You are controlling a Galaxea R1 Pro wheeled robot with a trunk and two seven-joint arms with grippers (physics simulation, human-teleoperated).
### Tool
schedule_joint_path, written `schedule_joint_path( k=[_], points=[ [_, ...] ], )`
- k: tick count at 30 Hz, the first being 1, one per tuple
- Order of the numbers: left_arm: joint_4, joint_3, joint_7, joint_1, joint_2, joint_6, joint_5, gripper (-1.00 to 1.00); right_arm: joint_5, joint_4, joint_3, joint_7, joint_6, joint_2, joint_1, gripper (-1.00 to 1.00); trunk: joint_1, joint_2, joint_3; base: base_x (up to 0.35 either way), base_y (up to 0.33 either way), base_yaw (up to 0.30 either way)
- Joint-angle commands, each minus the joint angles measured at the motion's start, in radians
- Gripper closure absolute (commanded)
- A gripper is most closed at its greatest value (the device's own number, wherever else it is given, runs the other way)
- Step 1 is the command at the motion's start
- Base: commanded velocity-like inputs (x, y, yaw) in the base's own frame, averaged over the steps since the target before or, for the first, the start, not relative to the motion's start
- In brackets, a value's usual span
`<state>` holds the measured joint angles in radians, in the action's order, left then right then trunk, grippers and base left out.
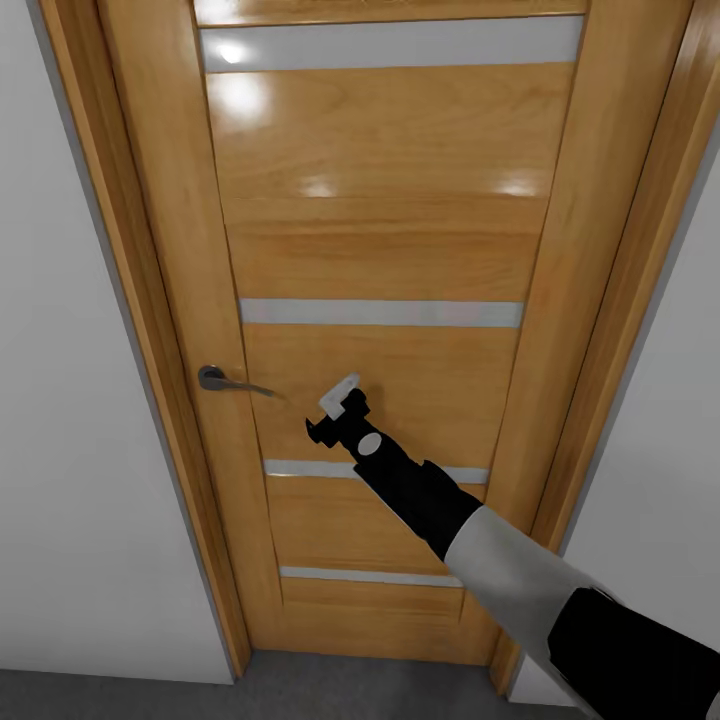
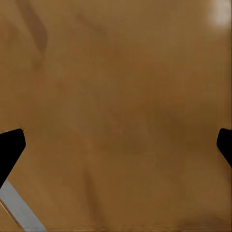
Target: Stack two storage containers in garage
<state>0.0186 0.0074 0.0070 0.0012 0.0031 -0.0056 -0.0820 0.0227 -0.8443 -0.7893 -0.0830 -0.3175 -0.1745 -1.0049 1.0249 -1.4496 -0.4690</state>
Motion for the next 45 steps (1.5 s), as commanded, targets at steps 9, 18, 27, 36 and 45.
schedule_joint_path(
  k=[9,18,27,36,45],
  points=[
    [0.001,-0.002,-0.007,0.000,0.001,0.000,-0.007,-1.00,-0.001,0.058,-0.002,-0.009,0.031,0.000,-0.004,-1.00,0.000,0.000,-0.001,0.066,0.000,0.000],
    [0.001,-0.002,-0.008,0.000,0.001,0.001,-0.006,-1.00,-0.024,0.059,-0.002,-0.010,0.031,0.000,-0.004,-1.00,0.000,0.000,-0.001,0.303,0.000,0.000],
    [0.001,-0.002,-0.008,0.000,0.001,0.001,-0.007,-1.00,-0.104,0.106,-0.001,-0.038,0.030,0.000,-0.004,-1.00,0.000,0.000,-0.001,0.316,0.000,0.000],
    [0.001,-0.001,-0.008,0.000,0.001,0.001,-0.007,-1.00,-0.115,0.205,0.003,-0.080,0.056,0.000,-0.004,-1.00,0.000,0.000,-0.001,0.228,0.000,0.000],
    [0.001,-0.002,-0.008,0.000,0.001,0.001,-0.007,-1.00,-0.111,0.397,0.012,-0.081,0.162,0.000,-0.080,-1.00,0.000,0.000,-0.001,0.085,0.000,0.000]
  ],
)
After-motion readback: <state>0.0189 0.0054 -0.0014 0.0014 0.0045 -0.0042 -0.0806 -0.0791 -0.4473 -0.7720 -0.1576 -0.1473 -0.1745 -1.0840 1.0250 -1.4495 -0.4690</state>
